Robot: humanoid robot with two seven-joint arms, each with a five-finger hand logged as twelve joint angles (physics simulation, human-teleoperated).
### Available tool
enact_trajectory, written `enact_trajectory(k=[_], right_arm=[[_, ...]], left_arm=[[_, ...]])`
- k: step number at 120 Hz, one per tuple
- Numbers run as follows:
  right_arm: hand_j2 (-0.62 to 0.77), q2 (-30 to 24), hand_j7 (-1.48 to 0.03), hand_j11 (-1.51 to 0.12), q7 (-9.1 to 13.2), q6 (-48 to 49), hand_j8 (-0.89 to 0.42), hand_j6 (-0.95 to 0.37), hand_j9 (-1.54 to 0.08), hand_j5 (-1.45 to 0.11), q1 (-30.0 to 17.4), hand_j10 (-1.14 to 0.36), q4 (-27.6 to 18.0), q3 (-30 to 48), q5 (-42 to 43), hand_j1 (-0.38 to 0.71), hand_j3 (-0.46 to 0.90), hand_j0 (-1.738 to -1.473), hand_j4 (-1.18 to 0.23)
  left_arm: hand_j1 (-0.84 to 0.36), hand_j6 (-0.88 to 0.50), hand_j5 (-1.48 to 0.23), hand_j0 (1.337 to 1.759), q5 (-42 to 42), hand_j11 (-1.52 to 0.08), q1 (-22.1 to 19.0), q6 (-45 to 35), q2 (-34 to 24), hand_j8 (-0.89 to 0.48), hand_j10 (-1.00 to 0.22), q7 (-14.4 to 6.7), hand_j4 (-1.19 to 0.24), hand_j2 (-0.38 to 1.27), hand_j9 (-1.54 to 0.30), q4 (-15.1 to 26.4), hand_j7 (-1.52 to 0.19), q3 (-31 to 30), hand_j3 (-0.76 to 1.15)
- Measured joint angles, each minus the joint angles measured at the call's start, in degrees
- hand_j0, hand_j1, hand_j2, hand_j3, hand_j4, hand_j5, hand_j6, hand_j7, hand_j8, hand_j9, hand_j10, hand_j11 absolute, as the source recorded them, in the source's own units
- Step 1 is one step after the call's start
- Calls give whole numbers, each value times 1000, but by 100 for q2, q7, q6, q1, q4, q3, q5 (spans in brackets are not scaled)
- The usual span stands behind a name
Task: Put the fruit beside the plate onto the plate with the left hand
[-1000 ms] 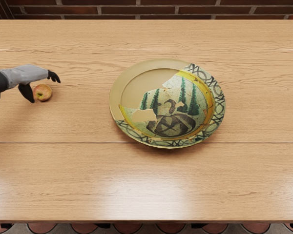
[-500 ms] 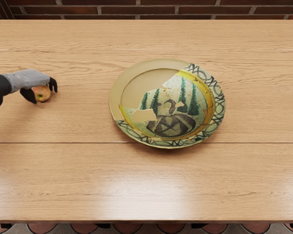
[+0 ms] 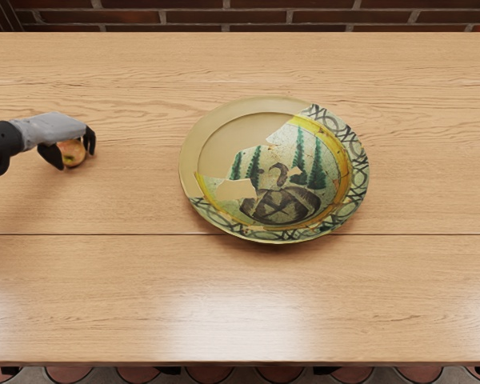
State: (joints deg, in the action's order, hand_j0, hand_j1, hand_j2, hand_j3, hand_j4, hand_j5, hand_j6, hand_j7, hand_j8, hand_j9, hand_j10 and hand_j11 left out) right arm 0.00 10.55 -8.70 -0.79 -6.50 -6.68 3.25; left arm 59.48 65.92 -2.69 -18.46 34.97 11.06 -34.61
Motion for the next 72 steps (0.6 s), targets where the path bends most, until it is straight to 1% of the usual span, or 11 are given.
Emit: enact_trajectory(k=[11, 38, 61, 62, 72], right_arm=[[0, 0, 0, 0, 0, 0, 0, -1, 0, 0, 0, 0, 0, 0, 0, -349, 0, -1658, 0], [0, 0, 0, 0, 0, 0, 0, -1, 0, 0, 0, 0, 0, 0, 0, -349, 0, -1658, 0], [0, 0, 0, 0, 0, 0, 0, -1, 0, 0, 0, 0, 0, 0, 0, -349, 0, -1658, 0], [0, 0, 0, 0, 0, 0, -1, -1, 0, 0, 0, 0, 0, 0, 0, -349, 0, -1658, 0], [0, 0, 0, 0, -1, 0, -1, -1, 0, 0, 0, 0, 0, 0, 0, -349, 0, -1658, 0]], left_arm=[[-226, -437, -828, 1655, -5, -818, 0, 4, 0, -388, -615, 0, -609, 221, -820, -11, -815, -3, 0], [-277, -429, -897, 1656, -91, -882, 6, 10, 8, -379, -639, 2, -655, 420, -881, -19, -879, -5, 0], [-288, -439, -949, 1657, -107, -937, -4, 13, 44, -382, -652, 4, -692, 501, -933, -17, -926, -3, 0], [-280, -438, -951, 1656, -108, -940, -6, 13, 44, -380, -649, 4, -693, 466, -936, -17, -929, -2, 0], [-277, -440, -963, 1656, -114, -961, -9, 12, 44, -380, -653, 5, -710, 490, -956, -16, -944, 3, 0]])
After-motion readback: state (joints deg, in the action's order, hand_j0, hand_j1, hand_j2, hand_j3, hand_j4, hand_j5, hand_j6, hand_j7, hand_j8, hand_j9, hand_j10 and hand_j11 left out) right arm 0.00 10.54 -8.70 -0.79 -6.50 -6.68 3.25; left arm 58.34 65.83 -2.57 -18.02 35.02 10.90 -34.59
